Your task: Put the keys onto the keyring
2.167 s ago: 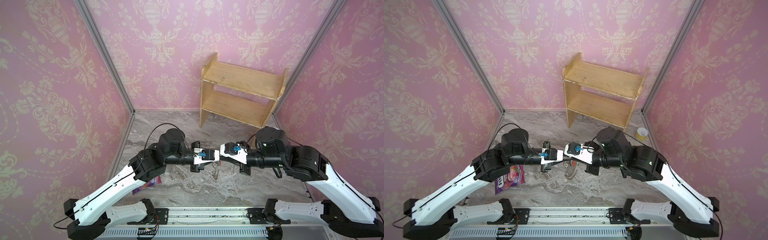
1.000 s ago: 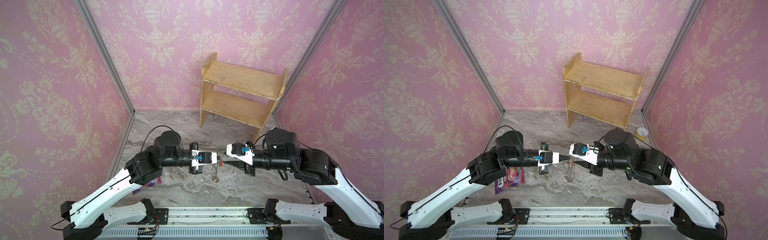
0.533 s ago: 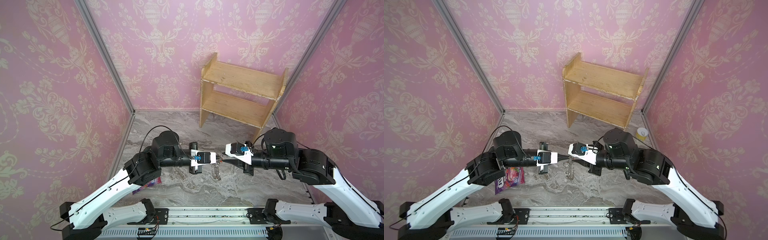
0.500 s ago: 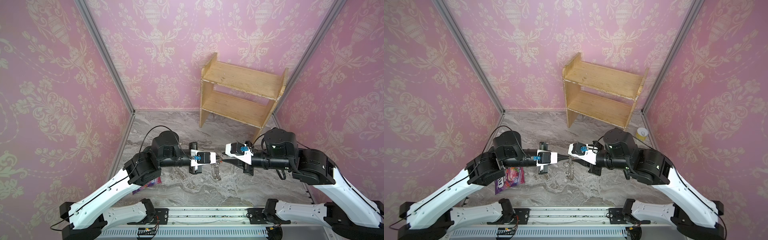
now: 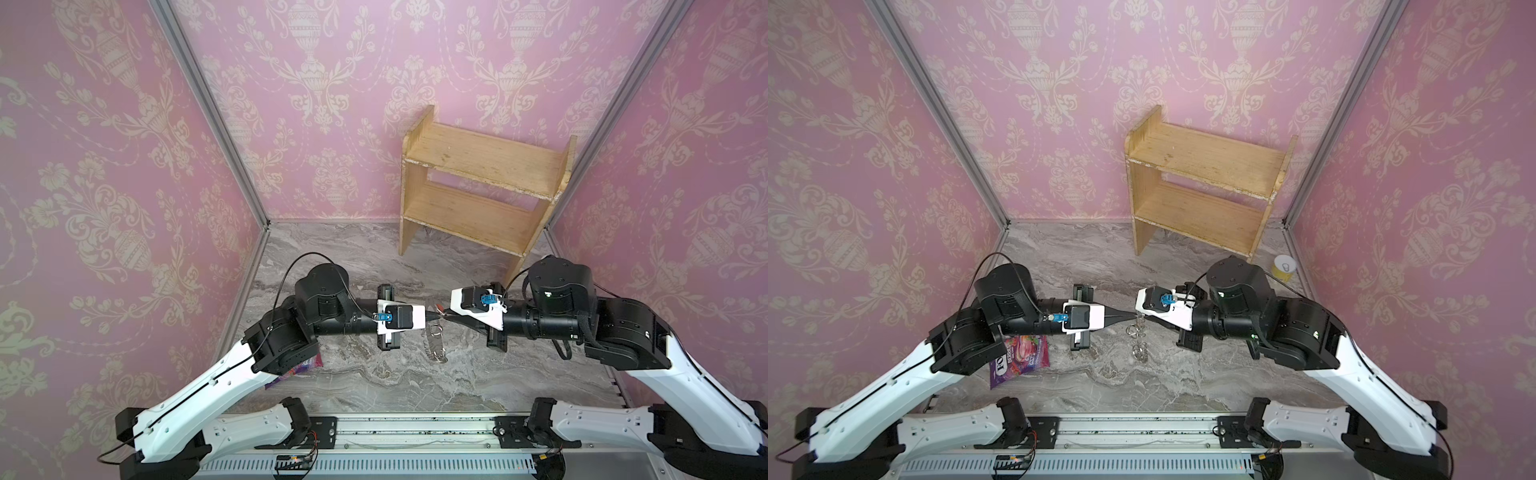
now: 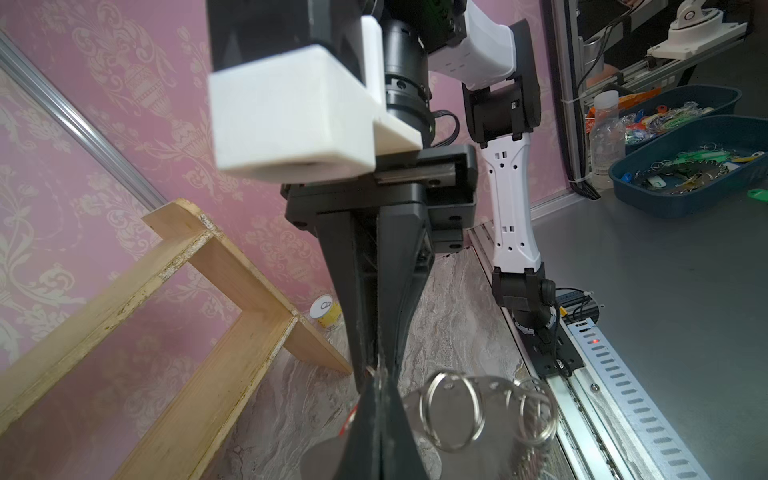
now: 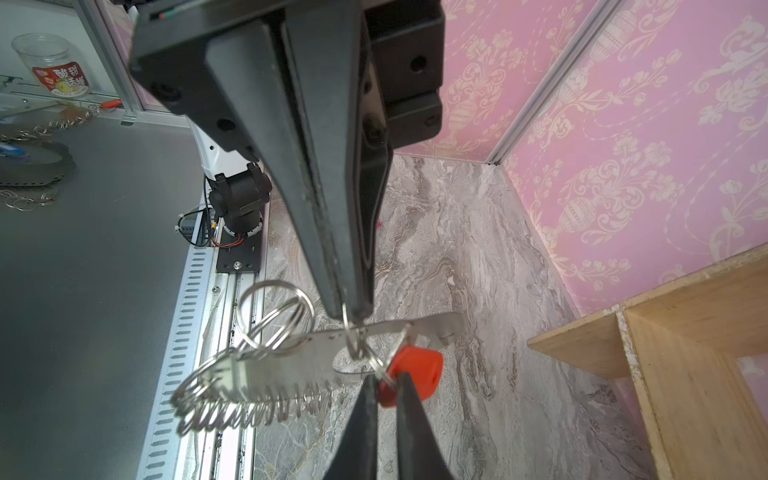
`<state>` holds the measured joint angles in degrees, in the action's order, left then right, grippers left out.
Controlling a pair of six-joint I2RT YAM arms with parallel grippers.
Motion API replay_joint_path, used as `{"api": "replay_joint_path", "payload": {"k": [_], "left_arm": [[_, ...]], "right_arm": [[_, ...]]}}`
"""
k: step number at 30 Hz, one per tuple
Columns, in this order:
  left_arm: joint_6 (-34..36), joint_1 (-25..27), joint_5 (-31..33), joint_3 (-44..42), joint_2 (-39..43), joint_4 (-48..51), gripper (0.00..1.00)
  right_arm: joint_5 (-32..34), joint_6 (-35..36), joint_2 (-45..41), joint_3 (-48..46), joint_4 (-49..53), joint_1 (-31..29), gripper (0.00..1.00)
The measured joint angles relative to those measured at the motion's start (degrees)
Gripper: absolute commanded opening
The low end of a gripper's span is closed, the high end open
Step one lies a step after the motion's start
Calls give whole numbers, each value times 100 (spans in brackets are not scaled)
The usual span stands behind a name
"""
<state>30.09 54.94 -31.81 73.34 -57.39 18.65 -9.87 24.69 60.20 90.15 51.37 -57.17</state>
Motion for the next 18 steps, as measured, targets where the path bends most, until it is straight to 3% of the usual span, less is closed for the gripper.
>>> {"api": "replay_joint_path", "payload": {"k": [10,18], "left_arm": [[-1088,-341,-623,-1335,240,-2321,0],[-1652,-490,-1128,-1631,63,-3792,0]], "right_arm": [[26,68,-280,0,46,-26,30],[24,81,-549,-2,9,-26,30]]}}
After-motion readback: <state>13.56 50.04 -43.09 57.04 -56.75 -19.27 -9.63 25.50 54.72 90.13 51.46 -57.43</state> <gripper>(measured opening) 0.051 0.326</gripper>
